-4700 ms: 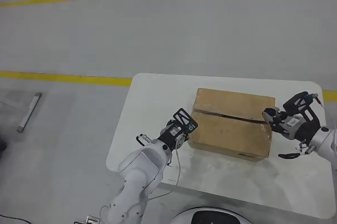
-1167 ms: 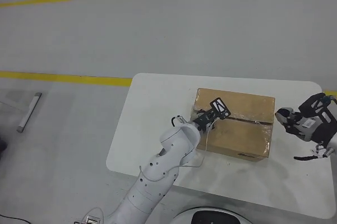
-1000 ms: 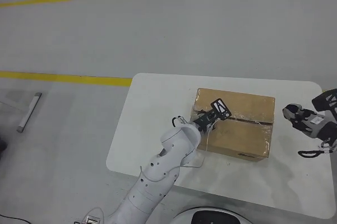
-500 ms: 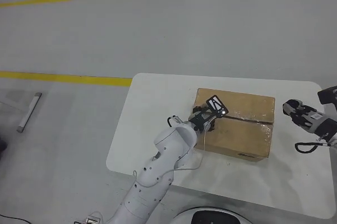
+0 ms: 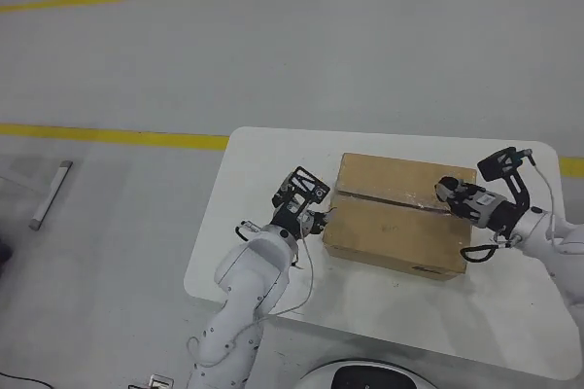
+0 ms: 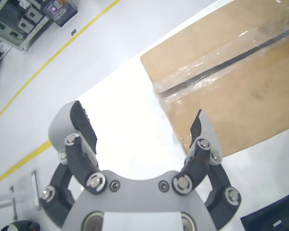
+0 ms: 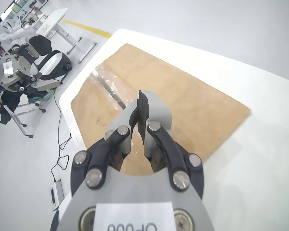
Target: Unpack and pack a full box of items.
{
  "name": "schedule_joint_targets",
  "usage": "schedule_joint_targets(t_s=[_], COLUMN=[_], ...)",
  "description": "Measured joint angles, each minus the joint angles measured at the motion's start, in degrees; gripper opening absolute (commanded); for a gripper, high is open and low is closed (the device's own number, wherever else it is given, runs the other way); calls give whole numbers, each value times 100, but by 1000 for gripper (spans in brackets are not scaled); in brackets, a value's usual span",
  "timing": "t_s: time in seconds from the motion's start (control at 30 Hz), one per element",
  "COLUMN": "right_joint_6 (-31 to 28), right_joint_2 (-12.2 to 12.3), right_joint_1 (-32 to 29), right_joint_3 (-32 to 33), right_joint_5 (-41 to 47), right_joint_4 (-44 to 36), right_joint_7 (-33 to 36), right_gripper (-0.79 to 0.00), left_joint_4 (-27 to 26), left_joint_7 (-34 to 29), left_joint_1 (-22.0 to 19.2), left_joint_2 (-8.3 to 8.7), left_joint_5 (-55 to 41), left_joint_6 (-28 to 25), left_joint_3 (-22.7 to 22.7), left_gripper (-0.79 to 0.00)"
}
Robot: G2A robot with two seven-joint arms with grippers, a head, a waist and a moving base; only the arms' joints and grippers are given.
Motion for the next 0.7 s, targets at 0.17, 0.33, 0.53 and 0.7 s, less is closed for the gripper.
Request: schedule_joint_targets(t_s=[0.17,0.33,0.53,0.7], right_joint_6=[-115,27,128,190], right_joint_2=[-107,-233,-281,-250], right_joint_1=[715,1287,1364,1163], right_joint_3=[-802,-1536,-1713,-1501], right_joint_5=[-177,-519,-530,-510], right_joint_4=[354,817,1235,1298], right_joint_7=[-40,-12,-6,-32], right_gripper=[-785,-785,-785,-785], left_joint_4=[-213,-335,-313,-265], left_joint_7=[-53,-2,45,70], left_joint_1=[390,551,560,536], left_joint_2=[72,104,114,125], left_joint_5=[47,76,64,103], left_joint_6=[-4,-30,-65,-73], left_joint_3=[-353,-384,-257,-184], left_gripper=[0,0,0,0])
